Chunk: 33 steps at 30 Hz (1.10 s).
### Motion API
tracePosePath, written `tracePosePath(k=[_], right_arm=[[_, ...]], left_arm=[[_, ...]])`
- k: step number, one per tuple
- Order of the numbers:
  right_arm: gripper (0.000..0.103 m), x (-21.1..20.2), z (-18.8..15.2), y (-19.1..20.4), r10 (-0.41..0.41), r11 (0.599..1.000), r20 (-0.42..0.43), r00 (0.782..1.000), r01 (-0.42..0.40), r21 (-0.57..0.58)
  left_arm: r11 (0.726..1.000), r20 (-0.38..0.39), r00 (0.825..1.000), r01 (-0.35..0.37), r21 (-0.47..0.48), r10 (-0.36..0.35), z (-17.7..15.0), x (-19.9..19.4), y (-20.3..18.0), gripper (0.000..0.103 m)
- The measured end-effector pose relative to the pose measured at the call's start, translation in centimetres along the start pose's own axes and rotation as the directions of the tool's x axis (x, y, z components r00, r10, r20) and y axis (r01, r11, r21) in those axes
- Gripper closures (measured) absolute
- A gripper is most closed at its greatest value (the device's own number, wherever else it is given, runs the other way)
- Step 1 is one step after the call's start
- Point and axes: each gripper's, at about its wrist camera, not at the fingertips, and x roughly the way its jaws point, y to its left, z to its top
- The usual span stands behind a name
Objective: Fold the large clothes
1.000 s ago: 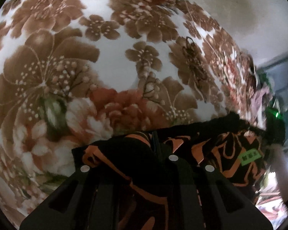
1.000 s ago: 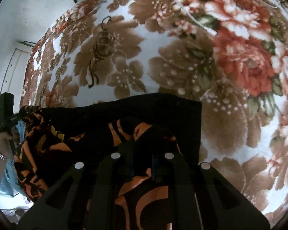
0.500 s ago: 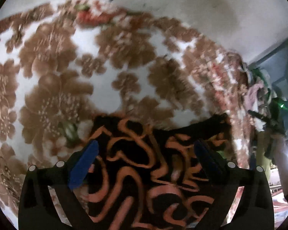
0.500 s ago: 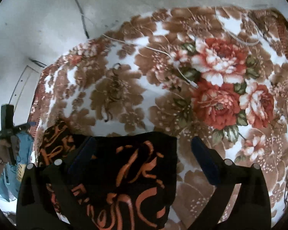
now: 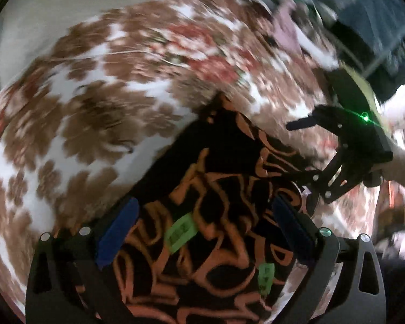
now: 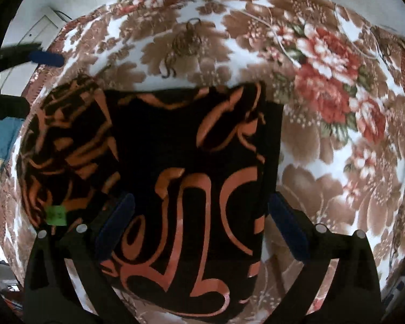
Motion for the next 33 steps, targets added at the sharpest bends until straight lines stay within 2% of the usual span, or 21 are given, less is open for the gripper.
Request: tracePosePath(k=[3,4,5,7,8,10,12,13,14,18,20,23,26,29,31,33], right_arm=[[0.005,0.8,-0.6,-0.1,0.011,1.0,0.005,1.0,-0.011,0.019],[0.005,0.9,-0.9,0.0,0.012,1.0,0.004,1.0,-0.012,0.021],[0.005,1.2,-1.1,-0.1,0.017,1.0,0.004,1.0,-0.017,0.023],[0.005,1.2,-1.5,0.0,0.027,0.999,0.006,1.0,-0.027,0.03],[0.005,1.2,-1.6,0.1,0.029,0.999,0.005,1.0,-0.029,0.032],[0.005,1.1,-2.0,0.0,0.037,0.999,0.006,0.999,-0.037,0.039],[0.005,1.1,-2.3,-0.2,0.041,0.998,0.004,0.999,-0.041,0.048],[0.005,1.1,-2.5,-0.3,0.042,0.998,0.002,0.999,-0.042,0.051],[0.005,1.0,-2.6,-0.3,0.041,0.998,0.0,0.999,-0.041,0.053],[0.005,0.7,-2.7,-0.2,0.039,0.998,0.003,0.999,-0.039,0.047],[0.005,0.7,-2.7,0.1,0.03,0.999,-0.001,1.0,-0.03,0.032],[0.005,1.5,-2.6,0.6,0.009,1.0,-0.021,1.0,-0.009,0.002],[0.005,3.5,-3.2,0.7,-0.019,1.0,-0.085,0.996,0.017,-0.024],[0.005,3.8,-4.1,0.2,-0.046,0.999,-0.083,0.995,0.044,-0.027],[0.005,3.9,-4.9,-0.7,-0.041,0.999,-0.084,0.996,0.041,0.006],[0.005,3.7,-5.8,-1.9,-0.032,0.998,-0.086,0.996,0.037,0.055]], left_arm=[[0.999,-0.081,0.997,0.012,0.051,-0.008,1.2,2.8,-0.5,0.008],[0.997,-0.102,0.994,0.034,0.062,-0.027,1.4,3.4,-0.7,0.016],[0.995,-0.137,0.989,0.063,0.079,-0.052,1.5,4.3,-0.9,0.03],[0.992,-0.199,0.979,0.062,0.107,-0.04,1.3,5.6,-1.4,0.047],[0.991,-0.22,0.975,0.056,0.123,-0.028,1.1,6.1,-1.7,0.051],[0.99,-0.218,0.976,0.058,0.132,-0.028,0.8,6.2,-2.2,0.054],[0.99,-0.209,0.978,0.049,0.131,-0.021,0.5,6.1,-2.2,0.066],[0.991,-0.196,0.981,0.036,0.13,-0.01,0.3,5.9,-2.1,0.083],[0.992,-0.188,0.982,0.04,0.119,-0.017,0.3,5.7,-1.8,0.09],[0.999,-0.113,0.993,0.047,0.02,-0.045,0.5,3.2,-0.1,0.09],[0.999,-0.056,0.998,0.032,-0.041,-0.034,0.6,1.5,1.0,0.09],[0.99,0.02,0.999,-0.041,-0.132,0.044,0.8,-0.8,3.0,0.09],[0.978,0.025,0.99,-0.134,-0.159,0.14,0.8,-1.5,4.3,0.09],[0.953,0.029,0.97,-0.23,-0.198,0.24,0.7,-1.2,5.3,0.09],[0.934,0.046,0.958,-0.263,-0.243,0.282,0.5,-1.0,5.9,0.089],[0.931,0.052,0.957,-0.266,-0.251,0.287,0.3,0.4,5.7,0.088]])
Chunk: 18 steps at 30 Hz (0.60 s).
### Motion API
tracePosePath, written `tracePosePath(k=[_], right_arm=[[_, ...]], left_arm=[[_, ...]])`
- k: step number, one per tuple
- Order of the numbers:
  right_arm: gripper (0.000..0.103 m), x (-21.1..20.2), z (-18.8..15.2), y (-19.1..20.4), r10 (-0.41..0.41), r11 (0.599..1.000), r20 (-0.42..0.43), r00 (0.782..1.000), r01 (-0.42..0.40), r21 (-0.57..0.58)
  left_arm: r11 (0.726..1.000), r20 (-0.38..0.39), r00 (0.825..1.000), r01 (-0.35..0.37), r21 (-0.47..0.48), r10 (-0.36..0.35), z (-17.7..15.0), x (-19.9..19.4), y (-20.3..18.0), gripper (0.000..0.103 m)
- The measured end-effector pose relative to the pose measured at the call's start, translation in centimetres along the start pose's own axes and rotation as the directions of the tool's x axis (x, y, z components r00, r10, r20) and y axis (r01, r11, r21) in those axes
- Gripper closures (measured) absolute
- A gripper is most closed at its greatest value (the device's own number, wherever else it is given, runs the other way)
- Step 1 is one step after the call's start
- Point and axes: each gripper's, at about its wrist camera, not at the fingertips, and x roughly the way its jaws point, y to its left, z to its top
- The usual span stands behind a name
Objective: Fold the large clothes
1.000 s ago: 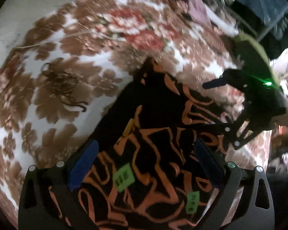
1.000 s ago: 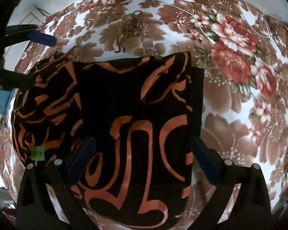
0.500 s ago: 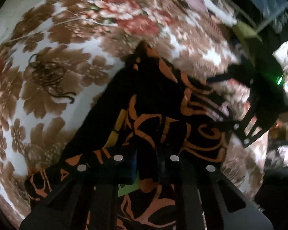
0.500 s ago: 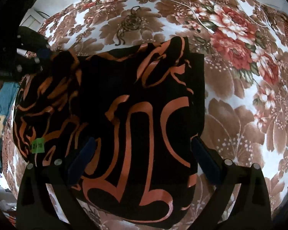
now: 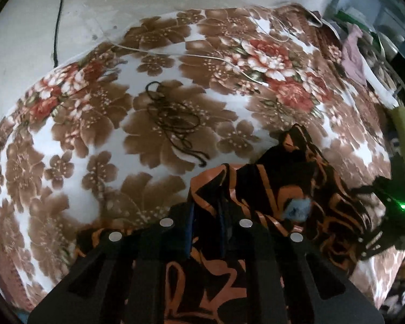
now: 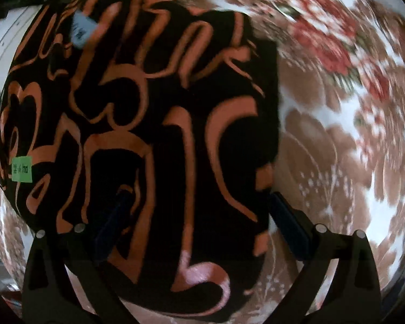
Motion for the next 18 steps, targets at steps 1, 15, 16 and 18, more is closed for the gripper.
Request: tracePosePath(k=[1,15,16,18], right_arm=[[0.005,-0.2,-0.2,-0.4,-0.007,1.0,0.006,1.0,0.007,0.012],[0.005,-6.2,2.2,-3.8,0.105,0.95,0.249,0.963,-0.171,0.261],[0.005,-6.0,3.6,-4.1,0.083,0.954,0.232,0.969,-0.145,0.264],[0.005,-5.3,6.5,-4.4,0.038,0.964,0.187,0.982,-0.085,0.252]], left_arm=[[1.0,-0.01,1.0,0.011,0.011,-0.011,-0.3,0.8,-0.7,0.086],[0.983,0.049,0.992,0.122,-0.137,-0.116,-2.6,-2.5,2.1,0.012],[0.985,0.062,0.995,0.087,-0.147,-0.078,-3.0,-3.8,3.6,0.011],[0.986,0.063,0.997,-0.027,-0.162,0.038,-3.9,-5.8,7.1,0.008]])
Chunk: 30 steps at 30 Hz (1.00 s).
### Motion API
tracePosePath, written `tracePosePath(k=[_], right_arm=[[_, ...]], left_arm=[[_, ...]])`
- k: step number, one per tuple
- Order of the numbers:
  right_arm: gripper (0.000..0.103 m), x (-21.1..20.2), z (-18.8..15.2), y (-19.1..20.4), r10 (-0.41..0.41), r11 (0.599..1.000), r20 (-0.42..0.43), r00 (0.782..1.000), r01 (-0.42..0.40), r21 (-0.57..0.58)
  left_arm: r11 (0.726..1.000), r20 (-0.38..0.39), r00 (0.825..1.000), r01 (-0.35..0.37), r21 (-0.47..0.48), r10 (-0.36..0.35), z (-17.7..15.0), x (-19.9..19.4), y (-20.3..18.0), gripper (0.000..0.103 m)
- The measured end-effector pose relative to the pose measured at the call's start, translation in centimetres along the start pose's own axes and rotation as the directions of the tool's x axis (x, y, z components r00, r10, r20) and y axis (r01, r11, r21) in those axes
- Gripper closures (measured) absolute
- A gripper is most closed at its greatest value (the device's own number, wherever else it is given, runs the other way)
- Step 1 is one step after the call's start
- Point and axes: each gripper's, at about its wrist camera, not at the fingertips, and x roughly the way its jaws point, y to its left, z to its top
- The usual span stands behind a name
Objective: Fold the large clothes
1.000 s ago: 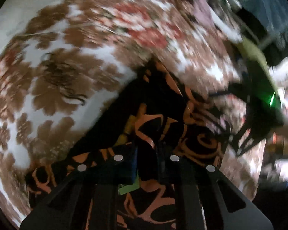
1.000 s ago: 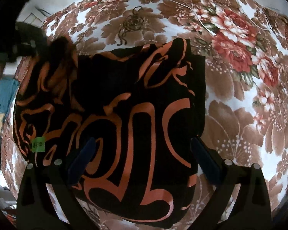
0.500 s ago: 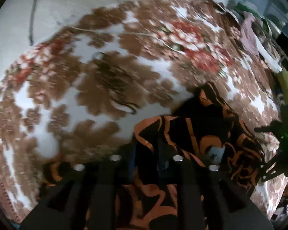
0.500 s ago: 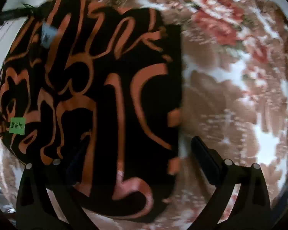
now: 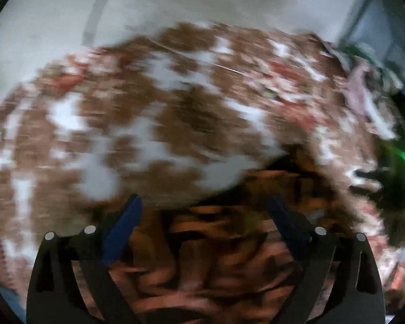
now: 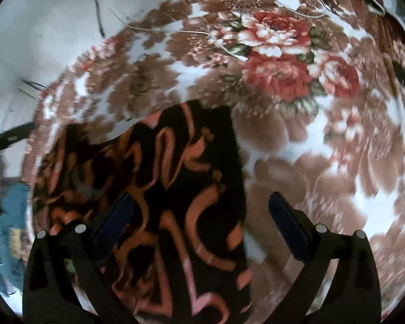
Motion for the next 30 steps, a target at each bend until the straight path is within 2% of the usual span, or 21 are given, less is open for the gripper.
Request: tracePosePath(k=[2,3,6,8,10,12,13,14,15,16,17,18,19,20,21,24,30], right_arm=[[0.005,1.1,1.9,0.3,-0.027,0.999,-0.019,0.999,0.027,-0.031],[0.005,1.8,3.3,1.0,-0.031,0.997,-0.02,0.999,0.03,-0.068],[0.005,3.8,4.5,2.6,-0.048,0.989,-0.066,0.997,0.038,-0.144],[0.005,5.1,4.9,3.6,-0.052,0.984,-0.081,0.995,0.038,-0.174],[0.005,7.1,4.8,4.2,-0.091,0.978,-0.114,0.989,0.068,-0.195],[0.008,7.9,4.6,4.0,-0.056,0.986,-0.125,0.991,0.036,-0.162],[0.01,8.2,4.7,4.0,-0.046,0.988,-0.123,0.991,0.027,-0.149],[0.018,8.5,4.7,4.0,-0.044,0.989,-0.12,0.992,0.027,-0.143],[0.034,8.9,4.6,4.0,-0.047,0.989,-0.118,0.992,0.03,-0.147],[0.042,9.1,4.5,4.1,-0.054,0.988,-0.119,0.991,0.036,-0.152],[0.055,9.4,4.4,4.0,-0.062,0.987,-0.125,0.99,0.041,-0.158],[0.064,9.4,4.4,3.9,-0.056,0.986,-0.133,0.99,0.035,-0.16],[0.072,9.3,4.3,3.8,-0.053,0.987,-0.131,0.99,0.032,-0.157],[0.083,9.1,4.3,3.6,-0.05,0.988,-0.125,0.991,0.03,-0.154],[0.091,8.8,4.2,3.3,-0.053,0.988,-0.12,0.991,0.034,-0.153],[0.095,8.4,4.2,2.1,-0.038,0.99,-0.126,0.991,0.021,-0.138],[0.096,5.6,5.5,-0.9,0.05,0.998,-0.095,0.994,-0.052,-0.019]], left_arm=[[0.994,-0.05,0.993,-0.105,-0.019,0.103,-0.7,0.0,3.5,0.008],[0.99,-0.081,0.988,-0.135,-0.034,0.132,-1.3,0.4,5.2,0.008],[0.985,-0.17,0.974,-0.16,-0.058,0.149,-3.0,2.2,7.9,0.008],[0.983,-0.214,0.963,-0.178,-0.043,0.165,-4.1,3.7,8.4,0.008],[0.975,-0.247,0.947,-0.218,-0.032,0.204,-5.1,5.1,8.7,0.009],[0.978,-0.258,0.949,-0.2,-0.059,0.179,-6.1,6.1,9.2,0.011],[0.979,-0.254,0.951,-0.196,-0.051,0.177,-6.5,6.6,9.0,0.018],[0.981,-0.251,0.952,-0.189,-0.039,0.173,-6.7,6.8,8.7,0.032],[0.985,-0.247,0.956,-0.173,-0.025,0.161,-6.8,7.0,8.3,0.04],[0.986,-0.238,0.958,-0.169,-0.013,0.161,-6.9,7.0,8.0,0.052],[0.985,-0.232,0.959,-0.17,-0.004,0.165,-6.8,7.0,7.9,0.058],[0.985,-0.222,0.96,-0.173,0.006,0.17,-6.8,6.7,7.7,0.065],[0.984,-0.212,0.961,-0.178,0.008,0.176,-6.6,6.5,7.6,0.08],[0.984,-0.197,0.965,-0.177,-0.002,0.173,-6.5,5.9,7.8,0.086],[0.986,-0.187,0.969,-0.169,-0.016,0.163,-6.5,5.5,8.0,0.088],[0.989,-0.183,0.975,-0.139,-0.044,0.129,-6.3,4.8,8.6,0.094],[0.98,-0.103,0.983,-0.161,-0.118,0.149,-5.8,1.1,9.7,0.095]])
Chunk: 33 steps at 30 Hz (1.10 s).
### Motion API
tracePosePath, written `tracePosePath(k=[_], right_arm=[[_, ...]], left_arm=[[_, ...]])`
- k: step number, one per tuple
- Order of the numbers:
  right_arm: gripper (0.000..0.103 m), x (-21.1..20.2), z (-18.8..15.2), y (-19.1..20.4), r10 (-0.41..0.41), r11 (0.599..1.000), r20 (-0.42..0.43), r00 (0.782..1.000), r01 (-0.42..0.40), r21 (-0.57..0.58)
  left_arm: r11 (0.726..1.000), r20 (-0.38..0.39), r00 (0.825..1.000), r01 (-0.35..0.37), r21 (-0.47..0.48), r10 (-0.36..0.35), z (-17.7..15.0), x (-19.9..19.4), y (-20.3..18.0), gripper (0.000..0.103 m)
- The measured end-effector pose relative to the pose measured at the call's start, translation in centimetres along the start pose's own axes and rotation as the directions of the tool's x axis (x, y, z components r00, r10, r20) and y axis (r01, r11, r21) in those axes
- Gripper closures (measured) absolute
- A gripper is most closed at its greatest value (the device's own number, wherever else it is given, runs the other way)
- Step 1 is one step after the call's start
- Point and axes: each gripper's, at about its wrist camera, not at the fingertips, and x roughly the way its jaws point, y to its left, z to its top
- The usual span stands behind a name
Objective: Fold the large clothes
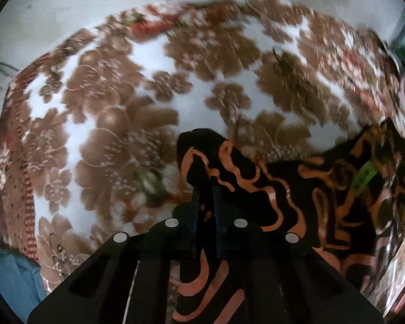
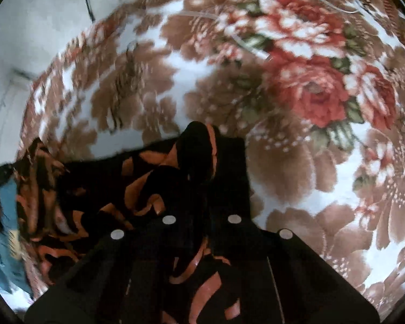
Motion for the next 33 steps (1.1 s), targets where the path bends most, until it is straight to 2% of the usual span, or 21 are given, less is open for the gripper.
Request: tracePosePath(k=[2,5,7,8,11,13,14,15,16,17,18,19,20,21,23,24,25,29,33], right_arm=[[0.096,-0.7,0.3,0.0,-0.011,1.0,0.003,1.0,0.011,-0.025],[0.096,-1.2,0.4,-0.4,-0.028,0.998,-0.001,1.0,0.027,-0.05],[0.096,-0.9,0.6,-1.0,-0.028,0.999,0.001,1.0,0.028,-0.04],[0.096,-0.5,0.6,-1.2,-0.025,0.999,-0.005,1.0,0.025,-0.038],[0.095,2.0,0.7,-1.3,-0.033,0.997,-0.045,0.998,0.03,-0.072],[0.092,3.7,0.8,-1.1,-0.041,0.995,-0.071,0.997,0.035,-0.092],[0.083,4.4,0.8,-1.0,-0.059,0.994,-0.079,0.995,0.051,-0.102],[0.064,4.6,0.8,-1.2,-0.082,0.992,-0.072,0.994,0.074,-0.105],[0.053,4.7,0.7,-1.3,-0.11,0.989,-0.066,0.992,0.102,-0.107],[0.033,4.7,0.6,-1.5,-0.145,0.985,-0.054,0.988,0.139,-0.107],[0.021,4.3,0.4,-1.8,-0.169,0.981,-0.042,0.985,0.164,-0.101],[0.016,3.6,0.3,-2.0,-0.161,0.983,-0.03,0.986,0.158,-0.089],[0.005,2.6,0.1,-2.0,-0.141,0.987,-0.006,0.99,0.14,-0.077],[0.005,1.6,-0.2,-2.0,-0.132,0.989,0.02,0.991,0.133,-0.071],[0.005,-1.2,-0.9,-1.3,-0.135,0.988,0.095,0.986,0.141,-0.064],[0.005,-2.7,-1.4,-0.6,-0.141,0.987,0.133,0.981,0.149,-0.058],[0.005,-4.0,-1.9,0.1,-0.14,0.987,0.168,0.976,0.151,-0.052],[0.005,-8.0,-4.0,5.5,-0.104,0.99,0.271,0.957,0.125,-0.063],[0.005,-5.7,-5.8,10.8,-0.105,0.976,0.245,0.964,0.147,-0.159]], left_arm=[[0.999,0.028,0.999,-0.038,-0.02,0.038,-0.1,-1.1,0.8,0.095],[0.995,0.029,0.997,-0.071,-0.069,0.074,-0.4,-1.3,2.6,0.095],[0.99,0.014,0.993,-0.116,-0.085,0.118,-0.6,-0.5,3.6,0.103],[0.988,0.002,0.993,-0.117,-0.097,0.118,-0.8,0.1,4.2,0.103],[0.989,-0.04,0.999,-0.036,-0.141,0.031,-1.2,2.4,4.8,0.103],[0.995,-0.049,0.998,-0.046,-0.094,0.041,-1.5,3.5,3.7,0.103],[0.996,-0.047,0.998,-0.048,-0.081,0.044,-1.7,3.5,3.2,0.103],[0.996,-0.042,0.998,-0.049,-0.074,0.046,-1.9,3.5,2.9,0.103],[0.996,-0.034,0.998,-0.052,-0.07,0.05,-2.0,3.3,2.7,0.103],[0.997,-0.018,0.999,-0.049,-0.064,0.048,-2.0,2.8,2.5,0.1],[0.997,-0.003,0.999,-0.046,-0.058,0.046,-2.0,2.1,2.2,0.099],[0.998,0.012,0.999,-0.043,-0.051,0.044,-2.0,1.3,2.0,0.096],[0.998,0.032,0.999,-0.041,-0.042,0.042,-2.0,0.1,1.6,0.082],[0.999,0.051,0.998,-0.033,-0.037,0.035,-2.1,-0.9,1.1,0.072],[0.999,0.097,0.995,-0.002,-0.045,0.006,-2.3,-3.6,0.2,0.041],[0.999,0.104,0.995,0.009,-0.05,-0.004,-2.3,-4.3,-0.1,0.034],[0.998,0.112,0.994,0.026,-0.062,-0.019,-2.6,-5.2,-0.7,0.03],[0.992,0.088,0.993,0.086,-0.089,-0.078,-3.9,-5.5,-2.8,0.026],[0.996,0.044,0.996,0.083,-0.038,-0.081,-5.7,-3.2,-6.2,0.026]])
